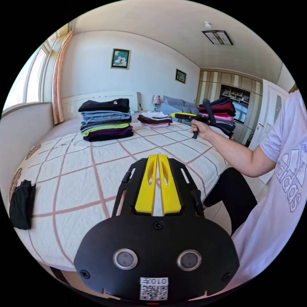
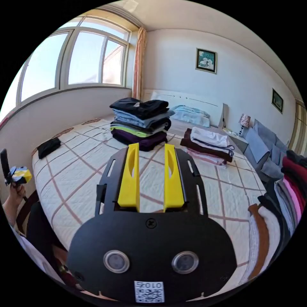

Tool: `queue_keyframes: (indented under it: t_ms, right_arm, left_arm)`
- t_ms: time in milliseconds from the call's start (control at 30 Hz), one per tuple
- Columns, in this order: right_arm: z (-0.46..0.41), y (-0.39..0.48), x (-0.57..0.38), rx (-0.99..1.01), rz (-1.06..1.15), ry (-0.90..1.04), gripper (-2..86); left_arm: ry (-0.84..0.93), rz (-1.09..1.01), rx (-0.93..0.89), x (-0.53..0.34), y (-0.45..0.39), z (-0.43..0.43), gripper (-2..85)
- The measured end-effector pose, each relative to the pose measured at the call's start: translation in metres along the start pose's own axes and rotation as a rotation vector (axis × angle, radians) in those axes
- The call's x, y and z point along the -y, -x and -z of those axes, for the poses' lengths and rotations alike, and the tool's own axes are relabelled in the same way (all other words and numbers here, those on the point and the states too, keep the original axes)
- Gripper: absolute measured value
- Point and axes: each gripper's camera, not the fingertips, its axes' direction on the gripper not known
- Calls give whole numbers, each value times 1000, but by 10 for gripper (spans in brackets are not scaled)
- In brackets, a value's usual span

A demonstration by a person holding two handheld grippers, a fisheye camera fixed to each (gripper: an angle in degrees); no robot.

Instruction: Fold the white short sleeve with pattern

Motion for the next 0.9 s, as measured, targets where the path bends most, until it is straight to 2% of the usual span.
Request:
queue_keyframes:
  t_ms: [133,267,400,467,600,667,800,900]
  right_arm:
    - [-97,-69,80,-82,-8,55,121]
    - [-194,-117,137,-154,11,143,120]
    - [-255,-142,147,-219,-1,258,102]
    - [-270,-154,141,-162,-28,287,73]
    - [-250,-171,151,-140,-166,345,52]
    - [-203,-176,166,-125,-232,274,49]
    - [-103,-158,199,-93,-208,133,50]
    - [-19,-117,215,57,-151,97,52]
  left_arm:
    - [-87,18,-138,12,4,-68,-1]
    - [-136,12,-136,4,12,-91,-1]
    - [-117,95,-112,-36,36,-103,-1]
    - [-83,115,-124,-55,47,-110,-1]
    - [-39,162,-117,-89,66,-118,-1]
    - [-49,176,-116,-97,71,-116,-1]
    - [-73,207,-133,-110,77,-103,1]
    - [-72,239,-139,-125,80,-89,7]
